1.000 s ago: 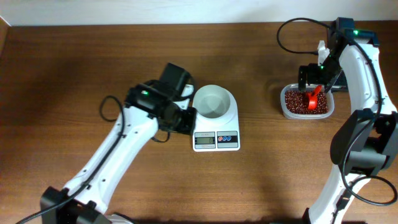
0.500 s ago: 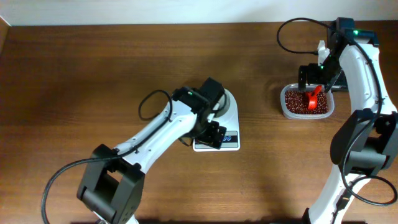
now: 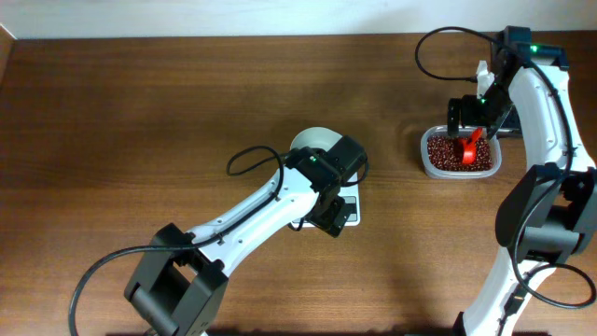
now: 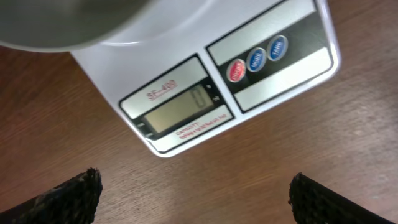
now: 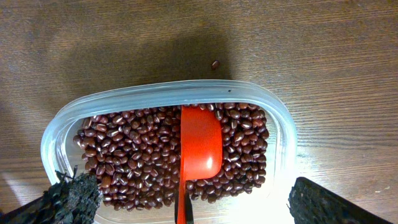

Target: Scoop item into bowl and weigh 50g on scale

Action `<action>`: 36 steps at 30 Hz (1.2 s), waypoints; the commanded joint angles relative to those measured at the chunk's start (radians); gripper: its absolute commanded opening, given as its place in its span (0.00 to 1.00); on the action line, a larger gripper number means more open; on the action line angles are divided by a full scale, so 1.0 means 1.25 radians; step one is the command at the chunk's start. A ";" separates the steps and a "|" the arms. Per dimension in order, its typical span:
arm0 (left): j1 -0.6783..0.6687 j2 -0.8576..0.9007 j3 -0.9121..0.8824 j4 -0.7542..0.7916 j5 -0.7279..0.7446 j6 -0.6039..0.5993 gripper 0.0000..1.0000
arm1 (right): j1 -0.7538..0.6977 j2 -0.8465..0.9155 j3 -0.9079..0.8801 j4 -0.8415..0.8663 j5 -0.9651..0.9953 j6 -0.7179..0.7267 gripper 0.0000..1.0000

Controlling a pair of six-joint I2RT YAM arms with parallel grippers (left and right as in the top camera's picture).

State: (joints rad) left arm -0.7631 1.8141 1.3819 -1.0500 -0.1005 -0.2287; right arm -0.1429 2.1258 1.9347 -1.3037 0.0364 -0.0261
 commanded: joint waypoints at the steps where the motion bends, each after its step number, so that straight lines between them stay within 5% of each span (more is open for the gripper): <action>1: 0.045 -0.009 0.003 -0.004 -0.022 -0.058 0.98 | -0.001 -0.006 0.013 0.002 -0.001 0.005 0.99; 8: 0.508 -0.010 0.007 -0.058 -0.022 -0.101 0.99 | -0.001 -0.006 0.013 0.002 -0.002 0.005 0.99; 11: 0.582 -0.010 0.007 -0.058 -0.022 -0.101 0.99 | -0.001 -0.006 0.013 0.002 -0.001 0.006 0.99; 36: 0.597 -0.010 0.007 -0.058 -0.022 -0.100 0.99 | -0.001 -0.006 0.013 0.002 -0.001 0.005 0.99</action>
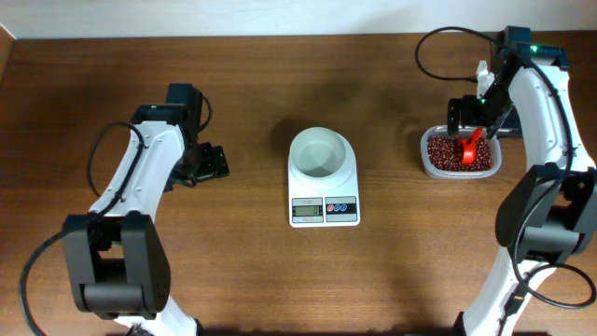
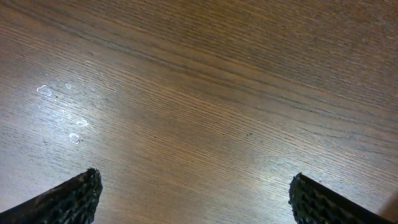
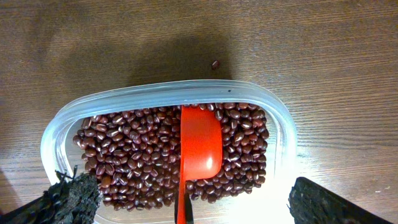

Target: Scoop item into bowl and weigh 50g on scale

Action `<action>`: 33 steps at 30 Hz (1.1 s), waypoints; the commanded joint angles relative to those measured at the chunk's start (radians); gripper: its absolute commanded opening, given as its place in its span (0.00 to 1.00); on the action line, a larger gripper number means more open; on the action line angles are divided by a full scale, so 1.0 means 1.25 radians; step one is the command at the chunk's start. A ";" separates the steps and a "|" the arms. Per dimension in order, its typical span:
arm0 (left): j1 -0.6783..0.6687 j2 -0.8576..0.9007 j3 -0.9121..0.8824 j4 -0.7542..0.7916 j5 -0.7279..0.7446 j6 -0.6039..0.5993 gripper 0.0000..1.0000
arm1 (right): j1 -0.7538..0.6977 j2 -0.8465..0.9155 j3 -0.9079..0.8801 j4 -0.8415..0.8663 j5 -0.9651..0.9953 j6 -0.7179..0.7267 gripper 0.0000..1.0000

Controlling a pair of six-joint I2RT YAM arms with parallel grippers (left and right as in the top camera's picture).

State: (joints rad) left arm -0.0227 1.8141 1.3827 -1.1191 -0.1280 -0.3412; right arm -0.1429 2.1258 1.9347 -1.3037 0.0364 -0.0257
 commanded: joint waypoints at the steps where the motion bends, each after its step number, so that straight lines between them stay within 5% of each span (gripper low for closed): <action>1: 0.005 -0.010 0.006 -0.003 0.000 -0.011 0.99 | -0.001 -0.006 0.013 0.002 -0.001 0.005 0.99; 14: 0.005 -0.010 0.006 -0.003 0.000 -0.011 0.99 | -0.001 -0.006 0.013 0.002 -0.001 0.005 0.99; 18: 0.005 -0.010 0.006 0.071 0.155 -0.009 0.97 | -0.001 -0.006 0.013 0.002 -0.001 0.005 0.99; 19: -0.002 -0.014 0.006 0.067 0.265 0.038 0.52 | -0.001 -0.006 0.013 0.002 -0.001 0.005 0.99; 22: -0.140 -0.148 0.006 0.035 0.273 0.089 0.73 | -0.001 -0.006 0.013 0.002 -0.001 0.005 0.99; 23: -0.203 -0.186 0.006 0.023 0.273 0.089 0.93 | -0.001 -0.006 0.013 0.002 -0.001 0.005 0.99; 27: -0.445 -0.201 0.006 -0.040 0.273 0.089 1.00 | -0.001 -0.006 0.013 0.002 -0.001 0.005 0.99; 33: -0.495 -0.201 0.014 -0.027 0.158 0.013 0.99 | -0.001 -0.006 0.013 0.002 -0.001 0.005 0.99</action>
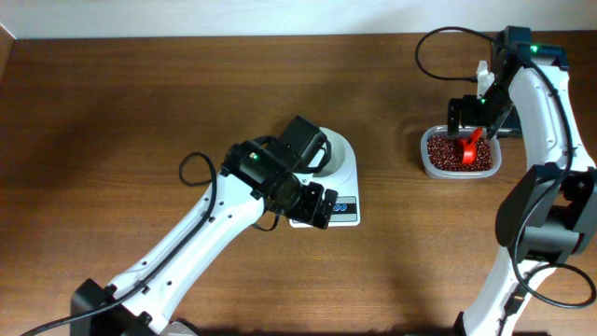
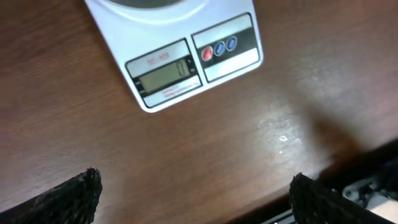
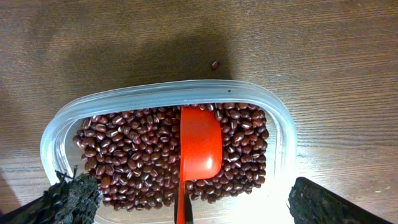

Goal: Scoop item into bowl and weigh 50g on scale
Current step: 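Scoop beans from the tub with the red scoop in the right gripper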

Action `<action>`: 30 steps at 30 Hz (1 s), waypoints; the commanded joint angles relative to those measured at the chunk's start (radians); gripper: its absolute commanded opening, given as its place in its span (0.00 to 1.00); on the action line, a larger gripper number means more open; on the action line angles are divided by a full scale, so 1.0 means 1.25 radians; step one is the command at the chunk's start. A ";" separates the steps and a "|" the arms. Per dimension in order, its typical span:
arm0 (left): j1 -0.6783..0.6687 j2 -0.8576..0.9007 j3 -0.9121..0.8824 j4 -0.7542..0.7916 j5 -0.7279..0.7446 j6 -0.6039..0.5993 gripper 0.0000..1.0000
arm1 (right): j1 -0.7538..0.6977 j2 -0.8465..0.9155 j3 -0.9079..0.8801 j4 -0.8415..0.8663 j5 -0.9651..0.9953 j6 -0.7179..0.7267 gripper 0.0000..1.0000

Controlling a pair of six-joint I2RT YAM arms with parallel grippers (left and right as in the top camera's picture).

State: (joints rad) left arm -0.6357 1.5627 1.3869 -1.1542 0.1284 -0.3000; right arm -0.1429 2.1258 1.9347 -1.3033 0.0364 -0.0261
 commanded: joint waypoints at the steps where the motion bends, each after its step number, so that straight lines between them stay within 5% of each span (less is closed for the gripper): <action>1: -0.005 0.000 0.011 0.001 -0.047 -0.025 0.99 | -0.001 -0.006 0.013 0.002 -0.001 0.005 0.99; 3: -0.011 0.000 0.010 0.001 -0.083 -0.103 0.99 | -0.001 -0.006 0.013 0.002 -0.001 0.005 0.99; 22: -0.050 0.020 0.010 0.073 -0.142 -0.131 0.99 | -0.023 -0.006 0.017 -0.063 -0.008 0.030 0.99; 24: -0.049 0.020 0.010 0.073 -0.142 -0.131 0.99 | -0.023 -0.006 0.012 -0.071 -0.008 0.031 0.61; 30: -0.050 0.020 0.010 0.073 -0.142 -0.131 0.99 | -0.021 -0.006 -0.027 -0.037 -0.046 0.031 0.29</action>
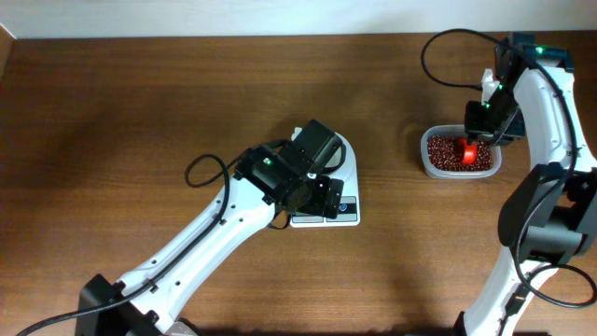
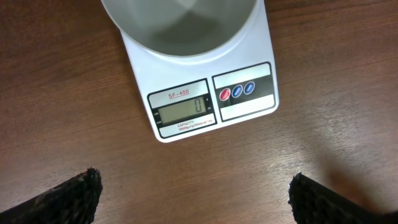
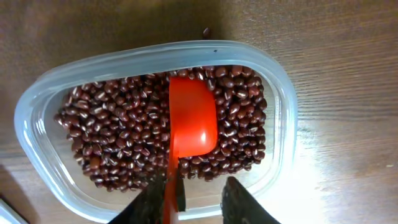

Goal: Scoop item into bowl and weigh 50g on scale
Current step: 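Scoop beans from the tub with the red scoop in the right gripper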

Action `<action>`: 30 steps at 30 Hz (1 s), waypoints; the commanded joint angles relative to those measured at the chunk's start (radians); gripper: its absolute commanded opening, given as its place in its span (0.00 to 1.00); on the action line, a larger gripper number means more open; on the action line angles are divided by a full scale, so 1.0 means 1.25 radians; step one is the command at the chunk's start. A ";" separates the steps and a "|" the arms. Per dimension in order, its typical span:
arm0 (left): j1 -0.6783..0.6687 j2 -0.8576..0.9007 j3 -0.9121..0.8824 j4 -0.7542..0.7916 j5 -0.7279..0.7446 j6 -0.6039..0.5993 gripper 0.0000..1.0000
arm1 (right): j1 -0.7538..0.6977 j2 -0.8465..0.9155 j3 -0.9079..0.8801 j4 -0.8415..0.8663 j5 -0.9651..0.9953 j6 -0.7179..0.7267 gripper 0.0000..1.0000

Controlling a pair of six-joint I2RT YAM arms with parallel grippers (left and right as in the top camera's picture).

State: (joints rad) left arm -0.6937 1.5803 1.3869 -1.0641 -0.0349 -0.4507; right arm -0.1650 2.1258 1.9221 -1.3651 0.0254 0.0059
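A white scale shows 0 on its display, with a pale bowl on its platform. My left gripper hovers open over the table just in front of the scale, and its arm covers much of the scale from overhead. A clear tub of dark red beans holds a red scoop. My right gripper straddles the scoop's handle. The left finger lies against it and the right finger stands apart.
One stray bean lies on the wooden table just beyond the tub. The tub sits at the far right near the right arm's base link and its cable.
My right gripper has come down closer to the tub, and its fingers have narrowed from wide apart to either side of the scoop handle. The left wrist has moved nearer the scale.
My left gripper was close over the scale's display, then away at the table's left side, then back in front of the scale, and is now nearer it. The right gripper stayed wide open above the bean tub until it came down around the scoop handle.
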 commanded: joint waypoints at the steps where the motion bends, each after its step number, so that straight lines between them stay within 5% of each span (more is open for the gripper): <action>1: -0.003 0.006 0.010 0.001 -0.011 -0.010 0.99 | -0.003 -0.006 -0.031 0.034 -0.063 0.005 0.29; 5: -0.003 0.006 0.010 0.001 -0.011 -0.010 0.99 | -0.003 -0.006 -0.069 0.062 -0.066 0.005 0.16; 10: -0.003 0.006 0.010 0.001 -0.011 -0.010 0.99 | -0.003 -0.006 -0.069 0.066 -0.069 0.005 0.18; 12: -0.003 0.006 0.010 0.001 -0.011 -0.010 0.99 | -0.004 -0.006 -0.069 0.074 -0.068 0.005 0.04; 19: -0.003 0.006 0.010 0.001 -0.011 -0.010 0.99 | -0.004 -0.006 -0.117 0.136 -0.074 -0.003 0.04; 23: -0.003 0.006 0.010 0.001 -0.011 -0.010 0.99 | -0.005 -0.005 -0.120 0.146 -0.266 -0.047 0.04; 30: -0.003 0.006 0.010 0.001 -0.011 -0.010 0.99 | -0.060 -0.004 -0.185 0.158 -0.371 -0.066 0.04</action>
State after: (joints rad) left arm -0.6937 1.5803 1.3869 -1.0641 -0.0349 -0.4507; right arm -0.2054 2.1021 1.7477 -1.1755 -0.3214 -0.0532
